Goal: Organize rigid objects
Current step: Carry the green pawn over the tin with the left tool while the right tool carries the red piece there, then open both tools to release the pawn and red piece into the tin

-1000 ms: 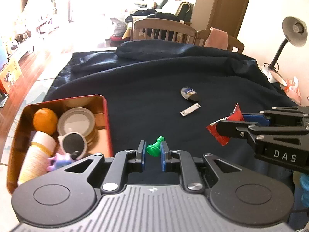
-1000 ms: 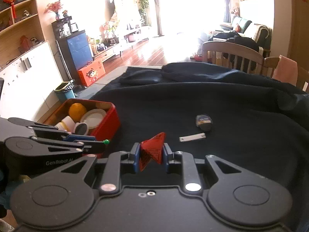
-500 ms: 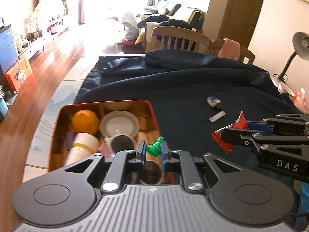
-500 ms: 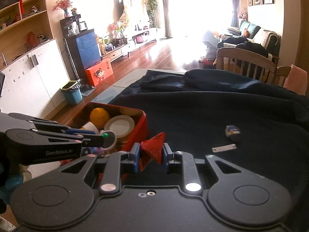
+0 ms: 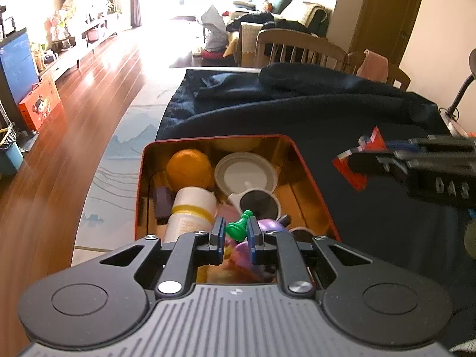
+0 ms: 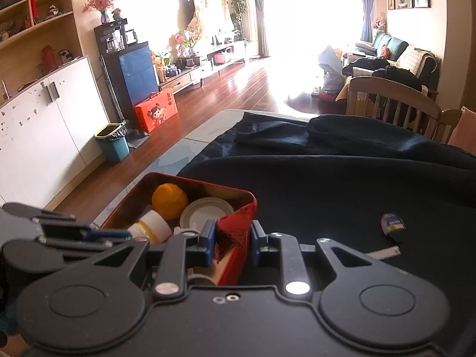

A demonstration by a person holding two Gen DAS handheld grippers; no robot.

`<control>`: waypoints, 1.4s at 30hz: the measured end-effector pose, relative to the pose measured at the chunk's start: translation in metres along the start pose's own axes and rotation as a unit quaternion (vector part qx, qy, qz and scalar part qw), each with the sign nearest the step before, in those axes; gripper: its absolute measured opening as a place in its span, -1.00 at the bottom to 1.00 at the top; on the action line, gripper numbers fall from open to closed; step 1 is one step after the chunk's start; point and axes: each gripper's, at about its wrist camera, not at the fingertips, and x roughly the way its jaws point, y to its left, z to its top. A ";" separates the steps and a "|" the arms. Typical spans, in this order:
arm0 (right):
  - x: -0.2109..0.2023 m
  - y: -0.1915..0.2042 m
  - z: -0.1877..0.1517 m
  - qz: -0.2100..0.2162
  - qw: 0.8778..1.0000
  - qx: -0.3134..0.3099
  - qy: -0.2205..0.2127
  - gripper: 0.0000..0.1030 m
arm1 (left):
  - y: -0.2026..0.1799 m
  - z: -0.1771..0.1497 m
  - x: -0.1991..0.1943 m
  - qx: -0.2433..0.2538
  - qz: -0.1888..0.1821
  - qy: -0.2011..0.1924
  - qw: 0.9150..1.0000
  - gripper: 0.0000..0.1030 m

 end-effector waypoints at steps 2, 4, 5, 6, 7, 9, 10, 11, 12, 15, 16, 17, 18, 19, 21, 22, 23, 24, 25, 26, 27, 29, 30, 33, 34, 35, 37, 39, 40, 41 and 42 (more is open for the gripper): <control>0.009 0.003 0.005 -0.002 1.000 -0.003 0.004 -0.56 | 0.004 -0.003 0.003 0.009 -0.004 0.008 1.000 -0.71; 0.018 0.005 0.008 -0.004 1.000 -0.005 0.009 -0.56 | 0.008 -0.006 0.008 0.014 -0.004 0.017 1.000 -0.71; 0.023 0.006 0.009 -0.004 1.000 -0.005 0.011 -0.56 | 0.010 -0.008 0.009 0.014 -0.005 0.018 1.000 -0.71; 0.027 0.007 0.010 -0.003 1.000 -0.004 0.014 -0.56 | 0.012 -0.008 0.010 0.015 -0.006 0.020 1.000 -0.71; 0.031 0.008 0.011 -0.002 1.000 -0.005 0.017 -0.56 | 0.012 -0.008 0.011 0.016 -0.006 0.021 1.000 -0.71; 0.042 0.012 0.014 -0.002 1.000 -0.008 0.023 -0.56 | 0.016 -0.008 0.013 0.016 -0.005 0.022 1.000 -0.71; 0.046 0.013 0.015 -0.001 1.000 -0.010 0.025 -0.56 | 0.017 -0.007 0.015 0.015 -0.005 0.023 1.000 -0.71; 0.050 0.015 0.016 0.000 1.000 -0.012 0.028 -0.56 | 0.019 -0.006 0.016 0.014 -0.005 0.024 1.000 -0.71; 0.055 0.017 0.017 0.001 0.999 -0.016 0.031 -0.56 | 0.020 -0.005 0.017 0.014 -0.006 0.024 1.000 -0.71; 0.066 0.023 0.019 0.010 0.999 -0.026 0.039 -0.56 | 0.023 0.000 0.021 0.015 -0.005 0.022 1.000 -0.71; 0.069 0.026 0.019 0.012 0.999 -0.029 0.040 -0.56 | 0.023 0.001 0.022 0.016 -0.006 0.021 1.000 -0.71; 0.072 0.027 0.020 0.014 0.998 -0.031 0.043 -0.56 | 0.024 0.002 0.023 0.017 -0.007 0.020 1.000 -0.71; 0.075 0.029 0.020 0.018 0.998 -0.032 0.046 -0.56 | 0.024 0.003 0.024 0.017 -0.009 0.020 1.000 -0.71; 0.078 0.030 0.021 0.019 0.998 -0.033 0.049 -0.56 | 0.024 0.004 0.025 0.018 -0.010 0.019 1.000 -0.71; 0.086 0.030 0.021 0.018 0.998 -0.032 0.056 -0.56 | 0.026 0.006 0.029 0.020 -0.012 0.018 1.000 -0.71; 0.089 0.030 0.022 0.018 0.998 -0.030 0.059 -0.56 | 0.025 0.007 0.030 0.021 -0.012 0.018 1.000 -0.71; 0.092 0.029 0.022 0.018 0.997 -0.029 0.062 -0.55 | 0.025 0.009 0.032 0.022 -0.012 0.018 1.000 -0.71; 0.095 0.030 0.022 0.018 0.997 -0.030 0.064 -0.55 | 0.024 0.010 0.033 0.024 -0.012 0.018 0.999 -0.71; 0.098 0.031 0.022 0.018 0.997 -0.032 0.066 -0.55 | 0.024 0.011 0.035 0.026 -0.013 0.020 0.999 -0.71; 0.100 0.031 0.022 0.018 0.997 -0.033 0.070 -0.53 | 0.023 0.012 0.037 0.028 -0.015 0.021 0.999 -0.71; 0.102 0.030 0.021 0.020 0.997 -0.031 0.073 -0.52 | 0.022 0.012 0.039 0.030 -0.015 0.022 0.999 -0.71; 0.106 0.028 0.021 0.022 0.996 -0.026 0.078 -0.49 | 0.021 0.013 0.042 0.034 -0.015 0.026 0.999 -0.71; 0.107 0.028 0.020 0.024 0.996 -0.025 0.083 -0.46 | 0.020 0.013 0.044 0.033 -0.015 0.028 0.999 -0.71; 0.110 0.032 0.016 0.016 0.995 -0.045 0.091 -0.41 | 0.021 0.014 0.051 0.029 -0.015 0.037 0.999 -0.71; 0.109 0.033 0.016 0.014 0.994 -0.051 0.091 -0.40 | 0.021 0.014 0.053 0.029 -0.014 0.040 0.999 -0.71; 0.108 0.033 0.015 0.015 0.994 -0.054 0.091 -0.38 | 0.021 0.014 0.055 0.028 -0.015 0.043 0.999 -0.71; 0.104 0.034 0.016 0.017 0.995 -0.055 0.087 -0.30 | 0.021 0.013 0.059 0.023 -0.016 0.051 0.998 -0.71; 0.100 0.034 0.016 0.015 0.995 -0.059 0.083 -0.15 | 0.022 0.013 0.062 0.019 -0.017 0.055 0.998 -0.71; 0.099 0.034 0.017 0.015 0.995 -0.061 0.081 -0.13 | 0.022 0.013 0.062 0.019 -0.016 0.055 0.998 -0.71; 0.096 0.034 0.016 0.012 0.995 -0.062 0.079 -0.10 | 0.021 0.013 0.062 0.019 -0.014 0.055 0.998 -0.71; 0.094 0.033 0.016 0.011 0.995 -0.062 0.077 -0.05 | 0.021 0.013 0.063 0.018 -0.013 0.056 0.998 -0.71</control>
